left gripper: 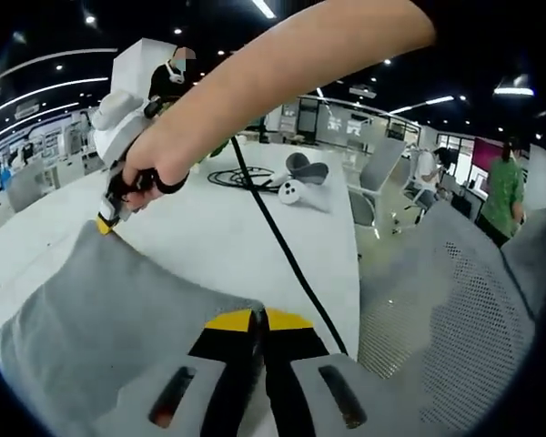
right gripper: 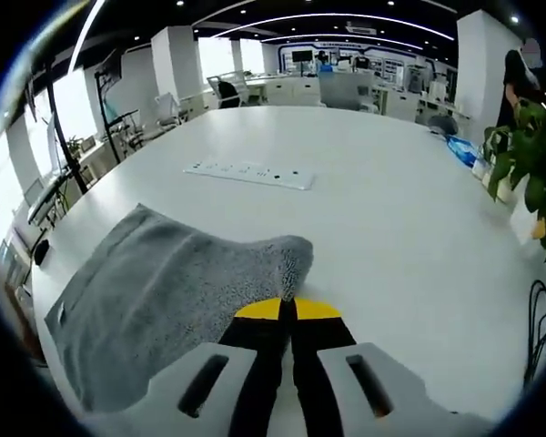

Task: Fold the towel on the table until its edges align and the towel forms a compact rectangular stack.

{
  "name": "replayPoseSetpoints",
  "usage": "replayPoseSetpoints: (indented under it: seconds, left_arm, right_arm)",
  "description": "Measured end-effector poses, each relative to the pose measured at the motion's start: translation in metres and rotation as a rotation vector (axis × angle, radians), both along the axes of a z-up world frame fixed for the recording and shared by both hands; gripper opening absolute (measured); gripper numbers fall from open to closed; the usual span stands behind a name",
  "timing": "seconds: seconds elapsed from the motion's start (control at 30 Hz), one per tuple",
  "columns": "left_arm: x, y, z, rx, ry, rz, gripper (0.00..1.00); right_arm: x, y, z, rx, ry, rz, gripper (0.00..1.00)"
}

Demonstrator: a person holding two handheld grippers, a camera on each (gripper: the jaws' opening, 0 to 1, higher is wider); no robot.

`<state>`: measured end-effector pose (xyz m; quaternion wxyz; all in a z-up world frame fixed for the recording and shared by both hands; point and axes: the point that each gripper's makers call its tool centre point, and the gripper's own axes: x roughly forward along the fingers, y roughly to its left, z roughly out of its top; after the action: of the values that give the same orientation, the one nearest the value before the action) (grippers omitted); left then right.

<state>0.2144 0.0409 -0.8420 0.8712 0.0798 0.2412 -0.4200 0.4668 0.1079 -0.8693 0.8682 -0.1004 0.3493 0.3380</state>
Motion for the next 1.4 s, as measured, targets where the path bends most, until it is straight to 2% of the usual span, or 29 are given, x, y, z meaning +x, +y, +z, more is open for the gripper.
replayPoseSetpoints:
  seconds: [0.23,0.5,0.7,0.9,1.17,1.4]
  left_arm:
    - [-0.002,0.010,0.011,-0.059,0.020,0.049,0.03]
    - [-0.004,0.025,0.026,-0.085,-0.003,0.087,0.03]
    - [-0.011,0.035,0.034,-0.105,-0.016,0.113,0.03]
    - [-0.012,0.049,0.042,-0.168,-0.006,0.177,0.03]
    - [-0.015,0.071,0.062,-0.293,0.006,0.288,0.03]
    - [-0.019,0.090,0.071,-0.340,0.000,0.352,0.03]
  right_arm:
    - [0.002,0.006,0.013,0.014,-0.033,-0.019,0.00]
    - [0.002,0.020,0.033,0.043,-0.072,-0.028,0.00]
    - [0.000,0.029,0.043,0.073,-0.067,-0.037,0.00]
    - [-0.004,0.041,0.054,0.078,-0.089,-0.025,0.00]
    - [-0.008,0.064,0.072,0.105,-0.118,-0.003,0.00]
    - [-0.013,0.088,0.083,0.130,-0.137,0.021,0.00]
